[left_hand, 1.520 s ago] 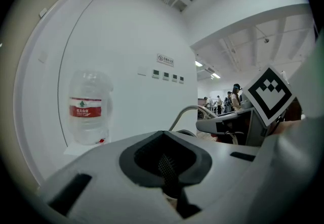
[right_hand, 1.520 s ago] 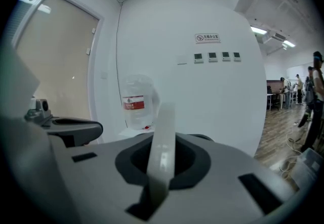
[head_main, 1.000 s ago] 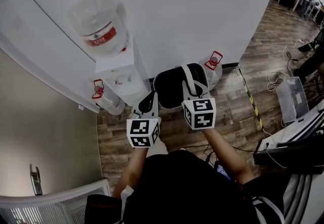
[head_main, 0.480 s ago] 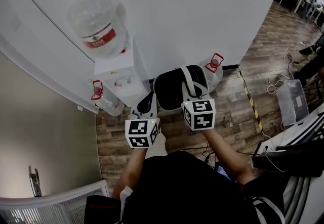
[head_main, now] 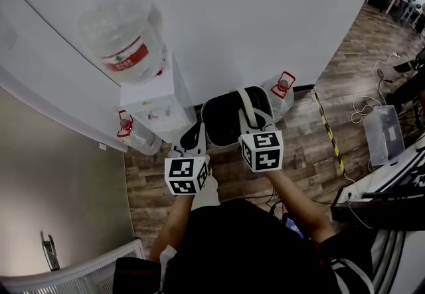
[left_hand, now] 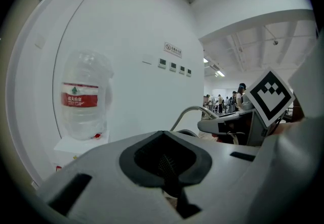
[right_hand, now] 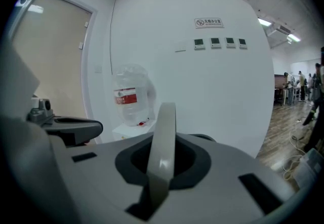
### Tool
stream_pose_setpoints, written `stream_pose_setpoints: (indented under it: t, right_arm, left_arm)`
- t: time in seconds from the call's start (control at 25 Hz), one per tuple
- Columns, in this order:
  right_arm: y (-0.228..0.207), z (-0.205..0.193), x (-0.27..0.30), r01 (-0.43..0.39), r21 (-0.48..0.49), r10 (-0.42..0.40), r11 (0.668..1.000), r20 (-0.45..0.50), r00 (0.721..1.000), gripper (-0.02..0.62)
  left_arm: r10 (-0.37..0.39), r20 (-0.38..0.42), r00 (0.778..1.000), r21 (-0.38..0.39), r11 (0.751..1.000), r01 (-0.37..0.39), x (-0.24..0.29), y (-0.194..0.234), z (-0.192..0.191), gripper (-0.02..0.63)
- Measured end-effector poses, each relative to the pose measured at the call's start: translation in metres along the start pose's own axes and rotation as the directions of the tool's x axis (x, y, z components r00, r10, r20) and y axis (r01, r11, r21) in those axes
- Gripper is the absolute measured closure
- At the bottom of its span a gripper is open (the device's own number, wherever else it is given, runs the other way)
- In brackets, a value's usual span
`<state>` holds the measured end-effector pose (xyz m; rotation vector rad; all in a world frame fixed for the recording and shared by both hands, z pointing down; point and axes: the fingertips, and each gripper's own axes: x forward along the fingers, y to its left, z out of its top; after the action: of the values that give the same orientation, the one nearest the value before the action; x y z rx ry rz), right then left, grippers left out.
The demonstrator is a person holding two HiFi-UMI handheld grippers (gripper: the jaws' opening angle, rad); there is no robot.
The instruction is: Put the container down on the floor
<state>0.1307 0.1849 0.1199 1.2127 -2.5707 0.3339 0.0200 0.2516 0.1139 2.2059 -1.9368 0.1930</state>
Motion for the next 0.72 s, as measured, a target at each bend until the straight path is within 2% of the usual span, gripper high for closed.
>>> stream_pose_setpoints:
  t: [0.72]
  right_arm:
    - [-0.008, 0.053, 0.122, 0.049, 0.022, -0.049, 0.999, -0.019, 0.999, 0.561]
  left_arm:
    - [-0.047, -0.012, 0.999, -0.028, 0.999, 0.047, 0.097, 0.094, 0.036, 0.591]
